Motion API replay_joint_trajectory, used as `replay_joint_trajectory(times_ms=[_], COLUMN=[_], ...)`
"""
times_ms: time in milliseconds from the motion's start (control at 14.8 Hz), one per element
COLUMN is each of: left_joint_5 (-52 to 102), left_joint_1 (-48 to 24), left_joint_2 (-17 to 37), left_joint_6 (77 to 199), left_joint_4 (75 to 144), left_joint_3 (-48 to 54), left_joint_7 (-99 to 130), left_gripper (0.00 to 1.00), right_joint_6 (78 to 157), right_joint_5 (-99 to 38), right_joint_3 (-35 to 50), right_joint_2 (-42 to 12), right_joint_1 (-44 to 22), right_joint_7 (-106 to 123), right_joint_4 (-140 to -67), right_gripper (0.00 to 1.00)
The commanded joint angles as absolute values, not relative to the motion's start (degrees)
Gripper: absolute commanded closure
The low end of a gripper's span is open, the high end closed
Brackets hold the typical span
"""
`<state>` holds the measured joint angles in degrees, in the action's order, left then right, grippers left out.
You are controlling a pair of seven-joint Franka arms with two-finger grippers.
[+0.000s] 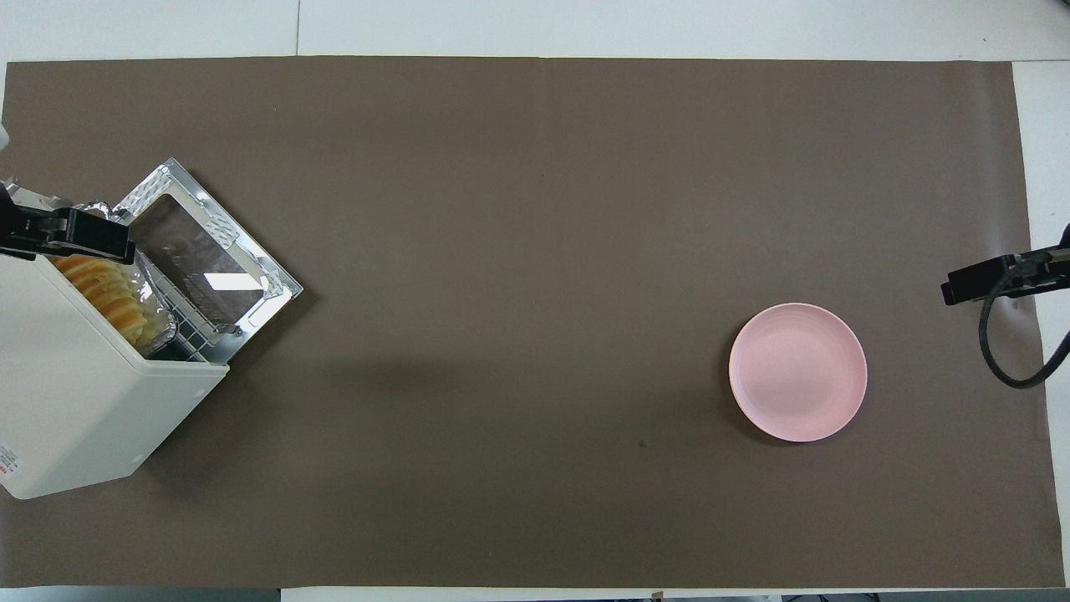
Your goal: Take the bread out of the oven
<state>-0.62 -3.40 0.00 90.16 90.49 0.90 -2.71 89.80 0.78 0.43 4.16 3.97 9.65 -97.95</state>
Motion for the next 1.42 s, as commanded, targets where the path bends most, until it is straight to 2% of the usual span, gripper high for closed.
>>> replay_joint_trajectory(times_ms=[0,406,744,947,1352], left_joint_5=[-0.2,-0.7,-2.2,-8.2,-13.2], left_joint_1=[-3.9,-3.0,-3.0,-3.3,-1.8], left_joint_2=[-0.4,-1.3,5.3,11.4,12.7], left_joint_6=[90.4,94.1,96.4,104.1,114.3], left_joint_4=[91.1,93.9,90.7,91.3,100.3], left_joint_3=[0.5,0.3,0.1,0.1,0.1], left_joint_7=[-2.4,0.9,13.8,24.0,31.4], left_gripper=[0.00,0.00,0.00,0.00,0.00], right_joint_6=[89.7,89.7,89.7,89.7,89.7], right_joint_5=[-0.2,-0.2,-0.2,-0.2,-0.2], right_joint_3=[0.9,0.9,0.9,0.9,0.9], right_joint_2=[5.0,5.0,5.0,5.0,5.0], right_joint_1=[4.8,4.7,4.7,4.7,4.8], right_joint_7=[9.0,8.9,9.0,9.0,9.0], right_joint_4=[-98.6,-98.7,-98.7,-98.7,-98.7], right_gripper=[0.00,0.00,0.00,0.00,0.00])
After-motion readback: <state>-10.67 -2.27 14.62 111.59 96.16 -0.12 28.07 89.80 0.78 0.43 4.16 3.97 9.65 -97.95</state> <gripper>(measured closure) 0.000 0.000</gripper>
